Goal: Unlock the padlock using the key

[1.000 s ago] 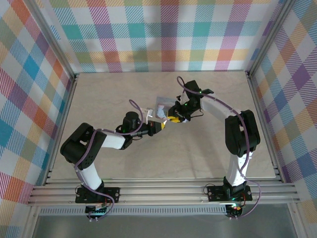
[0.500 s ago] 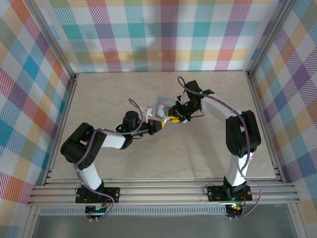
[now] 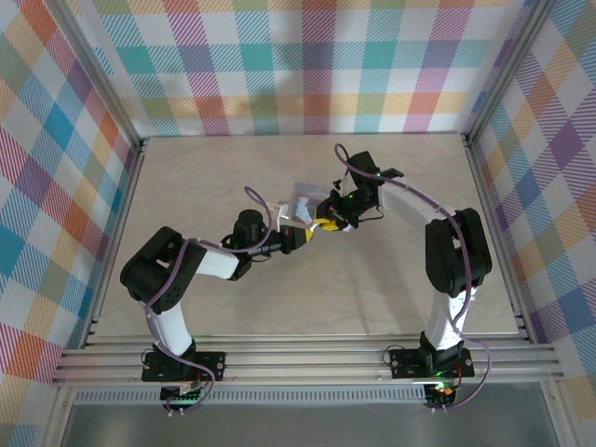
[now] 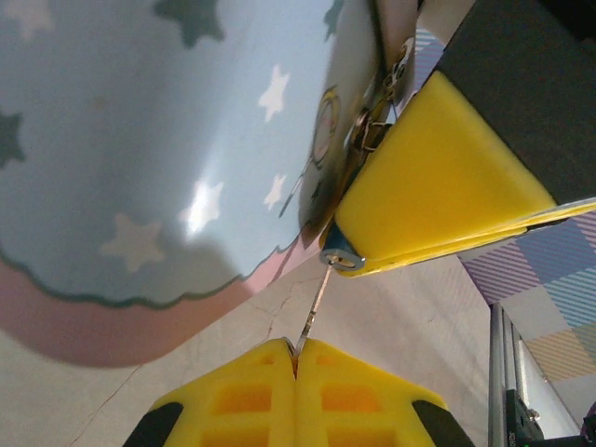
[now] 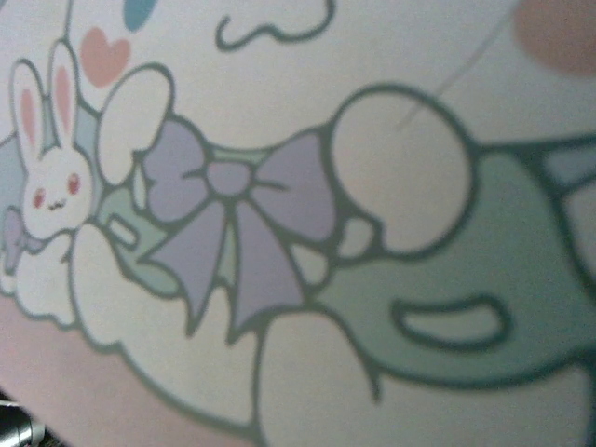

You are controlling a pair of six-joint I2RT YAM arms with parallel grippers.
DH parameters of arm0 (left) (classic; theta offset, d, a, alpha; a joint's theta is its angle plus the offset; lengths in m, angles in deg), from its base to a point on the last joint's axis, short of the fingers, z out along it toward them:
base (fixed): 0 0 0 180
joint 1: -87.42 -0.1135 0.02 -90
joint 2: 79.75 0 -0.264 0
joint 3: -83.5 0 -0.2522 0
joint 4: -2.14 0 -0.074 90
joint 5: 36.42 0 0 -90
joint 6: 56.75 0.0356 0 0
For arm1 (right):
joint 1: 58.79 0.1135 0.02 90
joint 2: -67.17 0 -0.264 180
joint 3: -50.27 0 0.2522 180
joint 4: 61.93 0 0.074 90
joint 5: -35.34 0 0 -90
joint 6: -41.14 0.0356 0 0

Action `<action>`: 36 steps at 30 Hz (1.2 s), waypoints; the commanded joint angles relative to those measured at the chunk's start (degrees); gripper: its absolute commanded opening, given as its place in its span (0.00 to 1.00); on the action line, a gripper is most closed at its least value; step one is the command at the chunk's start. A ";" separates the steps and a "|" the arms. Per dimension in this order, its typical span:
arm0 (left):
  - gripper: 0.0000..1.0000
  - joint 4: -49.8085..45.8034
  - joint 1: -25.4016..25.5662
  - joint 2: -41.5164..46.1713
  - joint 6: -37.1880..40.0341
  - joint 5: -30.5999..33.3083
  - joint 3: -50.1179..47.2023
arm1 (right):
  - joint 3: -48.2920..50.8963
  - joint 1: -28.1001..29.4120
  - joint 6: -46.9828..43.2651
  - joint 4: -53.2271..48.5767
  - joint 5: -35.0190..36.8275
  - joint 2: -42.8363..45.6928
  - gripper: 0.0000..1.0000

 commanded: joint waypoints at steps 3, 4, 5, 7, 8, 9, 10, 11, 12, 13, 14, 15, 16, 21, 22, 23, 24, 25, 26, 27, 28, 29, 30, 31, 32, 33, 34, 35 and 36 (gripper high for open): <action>0.00 2.82 0.97 -0.48 -0.50 -0.64 1.99 | 0.08 -0.30 0.25 0.94 -1.76 2.74 0.00; 0.00 2.75 1.05 -0.51 -0.67 -0.67 2.10 | 0.11 -0.31 0.25 0.96 -1.75 2.68 0.00; 0.00 2.73 1.12 -0.56 -0.66 -0.64 2.26 | 0.18 -0.27 0.25 0.94 -1.77 2.75 0.00; 0.00 2.82 1.23 -0.73 -0.81 -0.50 2.47 | 0.26 -0.28 0.23 0.90 -1.82 2.74 0.00; 0.00 2.86 1.23 -0.77 -0.92 -0.30 2.50 | 0.37 -0.26 0.34 0.96 -1.78 2.76 0.00; 0.00 2.90 1.23 -0.82 -1.00 -0.04 2.53 | 0.48 -0.26 0.34 1.04 -1.88 2.80 0.00; 0.00 3.03 1.27 -0.82 -1.03 0.23 2.57 | 0.67 -0.26 0.35 1.13 -1.90 2.85 0.00; 0.00 3.08 1.32 -0.87 -1.17 0.71 2.53 | 0.79 -0.26 0.64 1.36 -1.93 2.85 0.00; 0.00 3.15 1.43 -0.86 -1.32 1.39 2.50 | 0.96 -0.31 0.82 1.57 -2.06 2.85 0.00; 0.00 3.33 1.57 -0.91 -1.43 2.13 2.45 | 1.14 -0.25 1.02 1.70 -2.09 2.85 0.00; 0.00 3.63 1.78 -0.91 -1.50 3.28 2.21 | 1.31 -0.26 1.36 1.96 -2.22 2.85 0.00; 0.00 4.27 2.16 -1.04 -1.63 4.22 2.00 | 1.46 -0.17 1.69 2.30 -2.36 2.85 0.00; 0.00 4.87 2.49 -1.10 -1.65 5.12 1.91 | 1.59 -0.22 1.96 2.47 -2.46 2.79 0.00; 0.00 10.34 3.64 -3.54 -3.95 7.80 2.02 | 2.02 0.22 2.45 2.84 -2.13 2.80 0.00; 0.00 11.67 3.67 -4.22 -5.11 7.54 2.31 | 2.25 0.34 2.54 3.06 -2.05 2.83 0.00; 0.00 12.60 3.68 -4.79 -5.97 7.15 2.53 | 2.51 0.36 2.61 3.11 -2.01 2.83 0.00; 0.00 13.44 3.68 -5.36 -6.74 6.66 2.82 | 2.82 0.44 2.70 3.38 -1.86 2.87 0.00; 0.00 13.98 3.68 -5.71 -7.43 6.12 3.11 | 3.20 0.53 2.79 3.72 -1.70 2.94 0.00; 0.00 14.21 3.69 -5.84 -7.83 5.63 3.34 | 3.65 0.62 2.88 4.04 -1.67 3.02 0.00; 0.00 14.09 3.69 -5.85 -8.04 5.36 3.47 | 4.03 0.77 2.99 4.21 -1.39 3.02 0.00; 0.00 13.77 3.68 -5.67 -8.05 5.07 3.40 | 4.38 0.96 2.98 4.49 -1.08 3.02 0.00; 0.00 13.43 3.68 -5.44 -7.99 5.00 3.28 | 4.73 1.12 3.07 4.66 -0.77 2.98 0.00; 0.00 12.93 3.69 -5.07 -7.88 4.99 3.02 | 5.21 1.31 3.29 5.10 -0.52 2.89 0.00; 0.00 12.31 3.69 -4.67 -7.74 5.00 2.62 | 5.61 1.45 3.64 5.64 -0.43 2.85 0.00; 0.00 11.62 3.68 -4.38 -7.55 5.01 2.25 | 6.12 1.56 4.30 6.51 -0.28 2.76 0.00; 0.00 10.99 3.70 -4.17 -7.69 5.00 1.76 | 6.64 1.80 4.91 7.36 0.02 2.75 0.00; 0.00 10.82 3.68 -4.09 -7.70 4.91 1.14 | 7.00 2.06 5.35 8.10 0.42 2.76 0.02; 0.00 10.76 3.69 -4.29 -8.08 4.84 0.52 | 7.45 2.33 5.89 8.83 1.05 2.84 0.05; 0.00 10.81 3.77 -4.45 -8.57 4.61 -0.07 | 8.02 2.69 6.49 9.76 1.67 3.06 0.09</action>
